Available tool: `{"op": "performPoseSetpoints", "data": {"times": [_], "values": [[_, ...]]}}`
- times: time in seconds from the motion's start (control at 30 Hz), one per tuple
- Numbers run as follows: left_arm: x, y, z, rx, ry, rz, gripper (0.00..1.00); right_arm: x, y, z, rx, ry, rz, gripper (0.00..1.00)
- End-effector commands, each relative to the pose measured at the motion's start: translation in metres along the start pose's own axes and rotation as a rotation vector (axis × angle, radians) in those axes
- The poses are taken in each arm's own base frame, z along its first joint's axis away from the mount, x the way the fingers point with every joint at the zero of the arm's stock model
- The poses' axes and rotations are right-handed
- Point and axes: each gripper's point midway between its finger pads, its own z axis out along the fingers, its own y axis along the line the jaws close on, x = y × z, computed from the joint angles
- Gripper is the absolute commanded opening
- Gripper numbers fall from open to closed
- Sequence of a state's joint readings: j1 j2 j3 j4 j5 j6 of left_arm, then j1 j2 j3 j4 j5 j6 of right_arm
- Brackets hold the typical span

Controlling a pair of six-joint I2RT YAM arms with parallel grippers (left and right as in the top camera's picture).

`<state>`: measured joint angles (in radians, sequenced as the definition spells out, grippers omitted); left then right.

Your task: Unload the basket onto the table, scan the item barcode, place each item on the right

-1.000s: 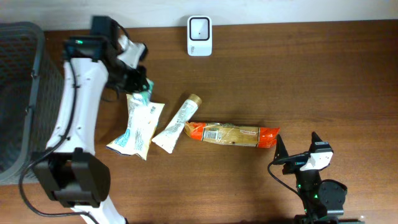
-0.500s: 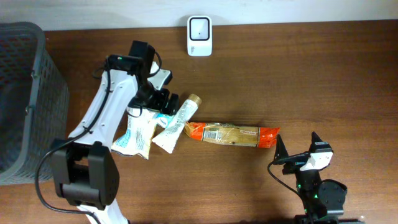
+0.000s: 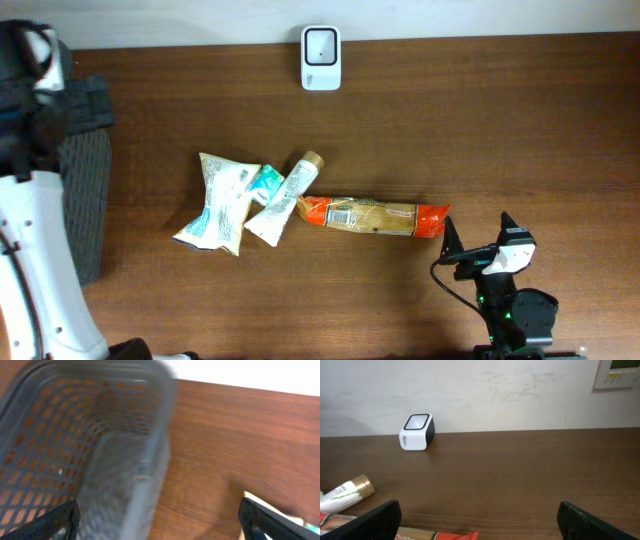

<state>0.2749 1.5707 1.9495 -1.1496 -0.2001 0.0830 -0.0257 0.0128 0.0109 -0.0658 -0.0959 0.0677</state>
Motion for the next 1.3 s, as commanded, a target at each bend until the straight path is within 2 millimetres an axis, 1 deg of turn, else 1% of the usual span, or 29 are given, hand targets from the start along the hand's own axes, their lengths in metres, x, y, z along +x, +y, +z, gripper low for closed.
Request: {"op": "performPoseSetpoints", "data": {"times": [0.0, 0.07, 0.1, 0.13, 0.17, 0.23, 0.3, 0.33, 0.4, 0.47, 0.53, 0.77, 1.27], "values": [[-0.001, 0.020, 0.005, 0.029, -0.012, -0.095, 0.99, 0.002, -0.001, 0.000, 0.003, 0.003, -0.004, 0.99], [0.002, 0.037, 0.011, 0.009, 0.001, -0.123, 0.99, 0.002, -0.001, 0.000, 0.003, 0.003, -0.004, 0.99], [0.004, 0.041, 0.018, 0.001, 0.013, -0.133, 0.99, 0.002, -0.001, 0.000, 0.003, 0.003, -0.004, 0.99], [0.009, 0.045, 0.030, -0.006, 0.040, -0.139, 0.99, 0.002, -0.001, 0.000, 0.003, 0.003, -0.004, 0.99], [0.011, 0.046, 0.036, -0.006, 0.055, -0.141, 0.99, 0.002, -0.001, 0.000, 0.003, 0.003, -0.004, 0.99], [0.019, 0.046, 0.057, -0.005, 0.104, -0.142, 0.99, 0.002, -0.001, 0.000, 0.004, 0.003, -0.004, 0.99], [0.025, 0.044, 0.072, 0.000, 0.140, -0.139, 0.99, 0.002, -0.001, 0.000, 0.003, 0.003, -0.004, 0.99], [0.031, 0.042, 0.085, 0.003, 0.172, -0.136, 0.99, 0.002, -0.001, 0.000, 0.004, 0.003, -0.004, 0.99], [0.039, 0.039, 0.103, 0.009, 0.216, -0.133, 0.99, 0.002, -0.001, 0.000, 0.004, 0.003, -0.004, 0.99], [0.044, 0.037, 0.110, 0.012, 0.237, -0.132, 0.99, 0.002, -0.001, 0.000, 0.003, 0.003, -0.004, 0.99], [0.045, 0.037, 0.113, 0.013, 0.243, -0.131, 0.99, 0.002, -0.001, 0.000, 0.003, 0.003, -0.004, 0.99], [0.049, 0.037, 0.112, 0.011, 0.259, -0.129, 0.99, 0.002, -0.001, 0.000, 0.003, 0.003, -0.004, 0.99], [0.049, 0.037, 0.112, 0.011, 0.259, -0.130, 0.99, 0.002, -0.001, 0.000, 0.003, 0.003, -0.004, 0.99]]}}
